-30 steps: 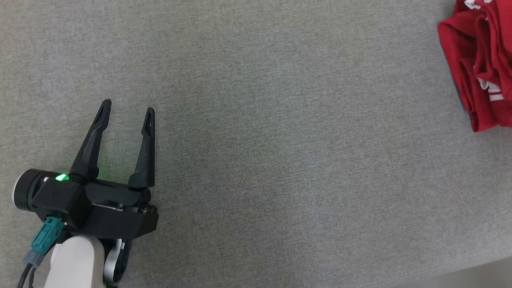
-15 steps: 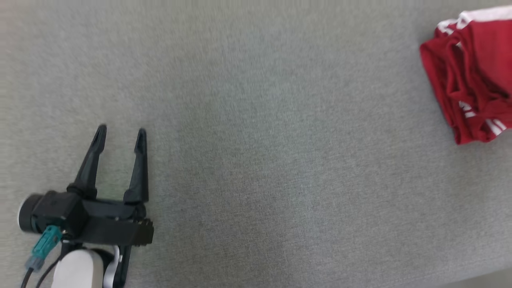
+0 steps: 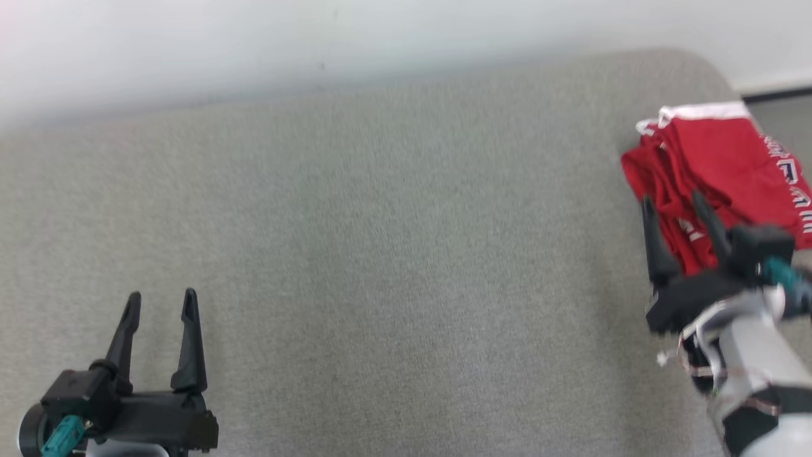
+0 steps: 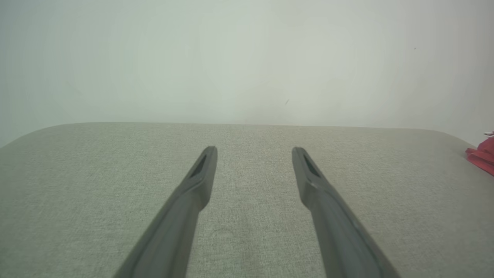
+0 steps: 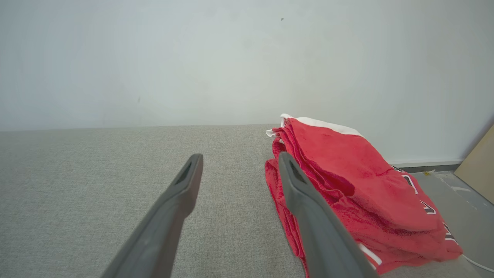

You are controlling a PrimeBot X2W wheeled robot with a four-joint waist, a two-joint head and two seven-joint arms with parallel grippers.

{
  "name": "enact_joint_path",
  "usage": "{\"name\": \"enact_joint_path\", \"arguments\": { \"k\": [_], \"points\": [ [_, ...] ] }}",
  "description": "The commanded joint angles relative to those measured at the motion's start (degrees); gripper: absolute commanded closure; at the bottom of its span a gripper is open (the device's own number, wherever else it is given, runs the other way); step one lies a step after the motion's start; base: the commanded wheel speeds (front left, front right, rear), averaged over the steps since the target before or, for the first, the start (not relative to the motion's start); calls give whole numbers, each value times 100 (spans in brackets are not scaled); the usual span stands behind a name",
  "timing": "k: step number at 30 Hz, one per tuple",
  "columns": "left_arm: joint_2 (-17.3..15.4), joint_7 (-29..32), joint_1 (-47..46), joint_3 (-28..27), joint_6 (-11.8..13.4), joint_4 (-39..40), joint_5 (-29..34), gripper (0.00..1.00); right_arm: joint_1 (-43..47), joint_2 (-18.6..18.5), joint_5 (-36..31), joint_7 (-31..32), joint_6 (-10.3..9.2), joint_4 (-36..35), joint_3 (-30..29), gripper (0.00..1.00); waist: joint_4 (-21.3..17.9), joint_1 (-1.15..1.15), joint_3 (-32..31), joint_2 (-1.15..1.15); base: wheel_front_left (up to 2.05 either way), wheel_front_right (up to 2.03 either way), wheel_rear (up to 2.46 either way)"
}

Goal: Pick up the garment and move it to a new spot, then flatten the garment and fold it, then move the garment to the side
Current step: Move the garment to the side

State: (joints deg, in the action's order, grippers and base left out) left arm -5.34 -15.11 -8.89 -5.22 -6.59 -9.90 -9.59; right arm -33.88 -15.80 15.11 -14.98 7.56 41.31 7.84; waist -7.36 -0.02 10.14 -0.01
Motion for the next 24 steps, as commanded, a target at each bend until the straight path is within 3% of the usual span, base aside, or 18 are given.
{"name": "enact_joint_path", "arguments": {
  "k": [1,11,24],
  "points": [
    [29,-1,95,-32,-3,-53,38,0,242,33,43,-22,-18,-134,-52,0,122,2,-464,1,0,0,0],
    [102,-1,581,-227,-36,-504,125,0,1622,568,55,23,-18,-829,-111,0,327,2,-1056,1,0,0,0],
    [187,-1,1066,-311,-21,-575,216,0,2126,669,-157,314,-18,-1374,-153,0,506,2,-1394,1,0,0,0]
  ]
}}
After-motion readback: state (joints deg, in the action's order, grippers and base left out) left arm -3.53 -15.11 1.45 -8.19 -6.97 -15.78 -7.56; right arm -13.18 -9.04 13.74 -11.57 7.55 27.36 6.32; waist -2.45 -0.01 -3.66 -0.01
